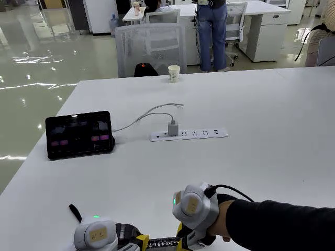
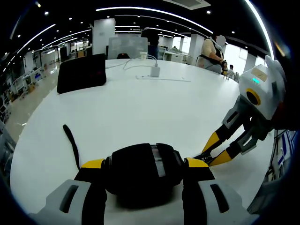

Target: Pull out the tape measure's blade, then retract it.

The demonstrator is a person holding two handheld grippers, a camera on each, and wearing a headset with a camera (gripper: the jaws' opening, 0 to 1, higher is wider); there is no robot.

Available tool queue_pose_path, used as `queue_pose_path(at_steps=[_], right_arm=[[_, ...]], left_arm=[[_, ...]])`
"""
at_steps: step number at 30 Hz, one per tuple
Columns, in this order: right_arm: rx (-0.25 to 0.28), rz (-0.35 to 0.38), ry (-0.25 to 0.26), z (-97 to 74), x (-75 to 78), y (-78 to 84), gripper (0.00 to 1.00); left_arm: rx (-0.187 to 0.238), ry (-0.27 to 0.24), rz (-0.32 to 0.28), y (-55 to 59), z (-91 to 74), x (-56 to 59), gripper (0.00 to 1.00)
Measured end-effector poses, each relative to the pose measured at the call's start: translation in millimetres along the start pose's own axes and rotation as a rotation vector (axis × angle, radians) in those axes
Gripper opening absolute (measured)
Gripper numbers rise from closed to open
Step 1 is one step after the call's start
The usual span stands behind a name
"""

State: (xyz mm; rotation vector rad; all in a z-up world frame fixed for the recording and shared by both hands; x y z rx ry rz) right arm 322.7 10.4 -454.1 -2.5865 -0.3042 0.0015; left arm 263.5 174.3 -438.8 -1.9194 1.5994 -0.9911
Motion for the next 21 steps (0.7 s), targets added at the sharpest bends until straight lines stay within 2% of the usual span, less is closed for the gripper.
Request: queue_pose_path(at_steps=[21], right_arm=[[0.032,0.018,0.018,4.8,-1.6,-4.3,0.11]], left_arm=[[-0.001,0.007,-0.001,0.7,0.3,1.1,0.60]])
Point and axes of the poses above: the centre of the closed fingertips' face, and the gripper's own axes: z roughly forward along the fingers, x roughly to its right, y roughly out of its underside, the point moved 8 cm from there along -z, roughly backward along the fingers, and after that the axes turned 12 degrees about -z, right-handed, at the moved point
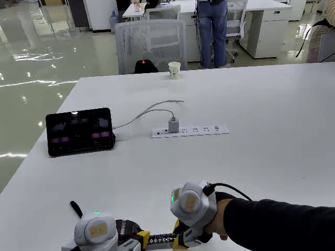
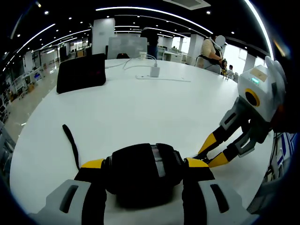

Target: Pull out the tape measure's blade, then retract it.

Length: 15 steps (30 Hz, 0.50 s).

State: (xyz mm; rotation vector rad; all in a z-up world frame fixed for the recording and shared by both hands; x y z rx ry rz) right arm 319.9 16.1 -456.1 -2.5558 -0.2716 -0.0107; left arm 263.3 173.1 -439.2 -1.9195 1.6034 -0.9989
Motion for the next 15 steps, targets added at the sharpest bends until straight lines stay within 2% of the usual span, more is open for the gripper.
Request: queue_pose_path(at_steps=[6,15], right_arm=[[-0.001,-0.010,0.005,1.2,-0.4,-2.7,0.11],[0.022,0.017,0.000,3.2,0.6,-4.9,0.11]], left_arm=[[0.005,0.002,-0.006,0.2,0.0,-0.3,0.61],[0.003,0.005,-0.006,0.2,0.0,-0.2,0.61]])
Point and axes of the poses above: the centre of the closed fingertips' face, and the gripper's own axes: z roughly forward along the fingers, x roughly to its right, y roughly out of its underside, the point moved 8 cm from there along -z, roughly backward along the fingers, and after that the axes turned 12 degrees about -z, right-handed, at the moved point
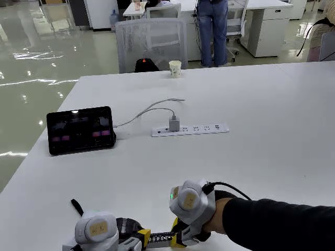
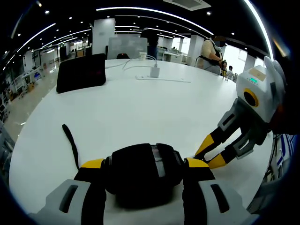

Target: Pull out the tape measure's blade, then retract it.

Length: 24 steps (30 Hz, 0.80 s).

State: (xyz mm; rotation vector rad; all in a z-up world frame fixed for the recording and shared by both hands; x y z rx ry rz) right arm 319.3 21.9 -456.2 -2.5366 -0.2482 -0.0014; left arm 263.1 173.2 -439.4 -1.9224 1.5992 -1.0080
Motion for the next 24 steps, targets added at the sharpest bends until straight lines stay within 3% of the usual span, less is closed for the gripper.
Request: queue_pose_path(at_steps=[20,22,24], right_arm=[[0.023,-0.036,-0.003,8.6,0.2,-13.4,0.12],[0.040,0.001,0.006,11.7,0.7,-15.0,0.12],[0.040,-0.008,0.000,11.3,0.4,-14.4,0.12]], left_arm=[[-0.003,0.003,-0.002,-0.3,-0.6,-0.9,0.61],[-0.002,0.003,-0.003,-0.4,-0.7,-0.9,0.61],[-0.002,0.004,-0.004,-0.5,-0.7,-1.1,0.61]])
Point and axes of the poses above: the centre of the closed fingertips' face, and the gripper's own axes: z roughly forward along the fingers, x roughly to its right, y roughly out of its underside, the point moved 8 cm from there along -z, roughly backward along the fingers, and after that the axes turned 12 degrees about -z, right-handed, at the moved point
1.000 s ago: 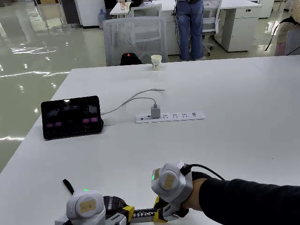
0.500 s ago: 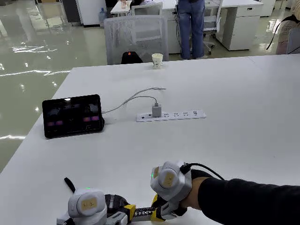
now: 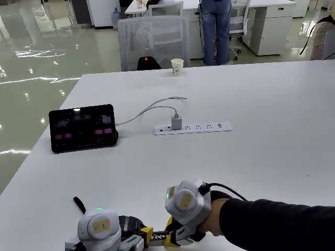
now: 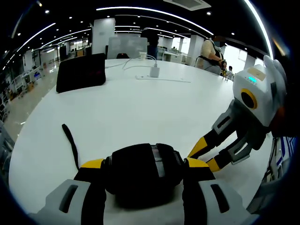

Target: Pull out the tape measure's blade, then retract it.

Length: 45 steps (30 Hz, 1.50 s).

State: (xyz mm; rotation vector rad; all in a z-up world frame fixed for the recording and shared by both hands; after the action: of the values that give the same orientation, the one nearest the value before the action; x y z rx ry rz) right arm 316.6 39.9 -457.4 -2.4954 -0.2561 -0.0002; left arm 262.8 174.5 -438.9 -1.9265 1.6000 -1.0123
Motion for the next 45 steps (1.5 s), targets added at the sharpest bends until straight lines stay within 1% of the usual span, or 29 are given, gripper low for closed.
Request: queue_pose_path(at_steps=[3,7,13,29,45], right_arm=[[0.007,-0.011,0.001,0.6,-1.0,-0.4,0.12],[0.013,-0.009,0.006,2.5,-0.8,-1.7,0.12],[0.038,-0.011,0.016,4.3,-1.9,-3.0,0.12],[0.052,-0.029,0.014,12.6,-0.4,-12.2,0.12],[0.051,-0.030,0.010,18.2,-0.2,-20.3,0.12]], left_arm=[[-0.001,0.000,0.001,-0.1,-0.3,0.0,0.61],[0.000,0.001,0.000,-0.1,-0.5,0.1,0.61],[-0.001,0.003,-0.001,0.0,-0.8,0.4,0.61],[-0.001,0.008,-0.002,0.0,-0.4,-1.0,0.61],[0.001,0.017,-0.008,-0.1,-0.3,-3.1,0.61]])
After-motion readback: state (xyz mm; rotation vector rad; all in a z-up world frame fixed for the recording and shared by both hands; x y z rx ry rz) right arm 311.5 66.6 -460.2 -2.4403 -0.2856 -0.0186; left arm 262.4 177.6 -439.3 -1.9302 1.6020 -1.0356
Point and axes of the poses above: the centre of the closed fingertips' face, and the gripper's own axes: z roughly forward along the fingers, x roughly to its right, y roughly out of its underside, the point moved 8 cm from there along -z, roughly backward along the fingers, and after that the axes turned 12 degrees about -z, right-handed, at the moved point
